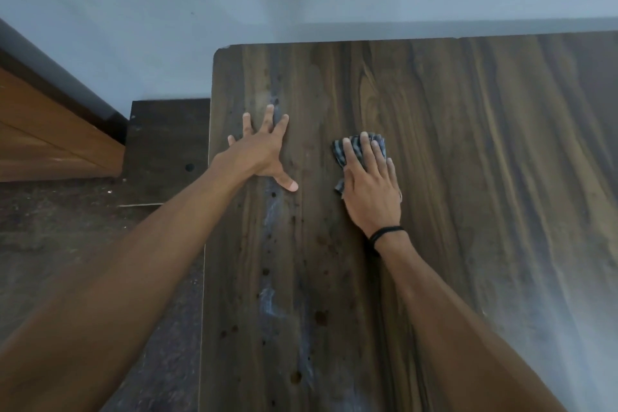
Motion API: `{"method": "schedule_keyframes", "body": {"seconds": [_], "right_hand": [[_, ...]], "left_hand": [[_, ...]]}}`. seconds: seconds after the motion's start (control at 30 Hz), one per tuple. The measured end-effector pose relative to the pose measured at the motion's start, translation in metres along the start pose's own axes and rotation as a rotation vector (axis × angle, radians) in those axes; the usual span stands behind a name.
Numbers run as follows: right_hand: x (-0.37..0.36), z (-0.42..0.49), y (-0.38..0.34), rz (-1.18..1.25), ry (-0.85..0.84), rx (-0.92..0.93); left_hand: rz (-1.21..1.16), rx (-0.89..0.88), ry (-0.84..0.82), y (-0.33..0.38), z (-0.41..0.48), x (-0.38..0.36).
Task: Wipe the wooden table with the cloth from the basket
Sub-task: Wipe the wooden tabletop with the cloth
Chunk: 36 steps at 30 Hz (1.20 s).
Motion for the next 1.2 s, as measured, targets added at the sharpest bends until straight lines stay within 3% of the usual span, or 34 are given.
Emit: {"method": "schedule_keyframes", "body": {"seconds": [0.07, 0.2, 0.37, 0.53, 0.7, 0.87, 1.03, 1.13, 1.2], "right_hand": [[-0.001, -0.006, -0.010, 0.021, 0.023, -0.095], [-0.008, -0.034, -0.040, 0.021, 0.001, 0.054], [-0.006, -0.038, -0.039, 0.069, -0.036, 0.012], [-0.006, -0.054, -0.034, 0.046, -0.068, 0.148], [-0.004, -0.049, -0.024, 0.084, -0.033, -0.087], [-0.003, -0.057, -0.029, 0.056, -0.047, 0.020], [-0.002, -0.041, -0.029, 0.067, 0.023, -0.194], [-0.003, -0.049, -0.024, 0.026, 0.013, -0.083], [-0.001, -0.056, -0.004, 0.001, 0.025, -0.130]], "left_hand": [[0.017, 0.001, -0.015, -0.003, -0.003, -0.007], [0.012, 0.024, -0.007, -0.003, -0.002, -0.007], [0.014, 0.041, 0.000, -0.002, -0.004, -0.006], [0.021, 0.043, -0.009, -0.001, -0.003, -0.004], [0.032, 0.057, -0.030, 0.000, -0.004, -0.003], [0.033, 0.062, -0.057, 0.004, -0.003, -0.004], [0.024, 0.048, -0.056, 0.000, -0.001, -0.006], [0.016, 0.027, -0.061, 0.002, -0.002, -0.006], [0.020, 0.019, -0.058, 0.003, -0.004, -0.005]]}}
Point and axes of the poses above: each hand's wrist, its own z-axis towards the middle knuckle, its own x-axis out of the back of the hand, y = z × x, the point moved 8 cm from there along z, towards the middle knuckle, and after that the axes turned 9 degrees about -z, right-handed, at the moved point
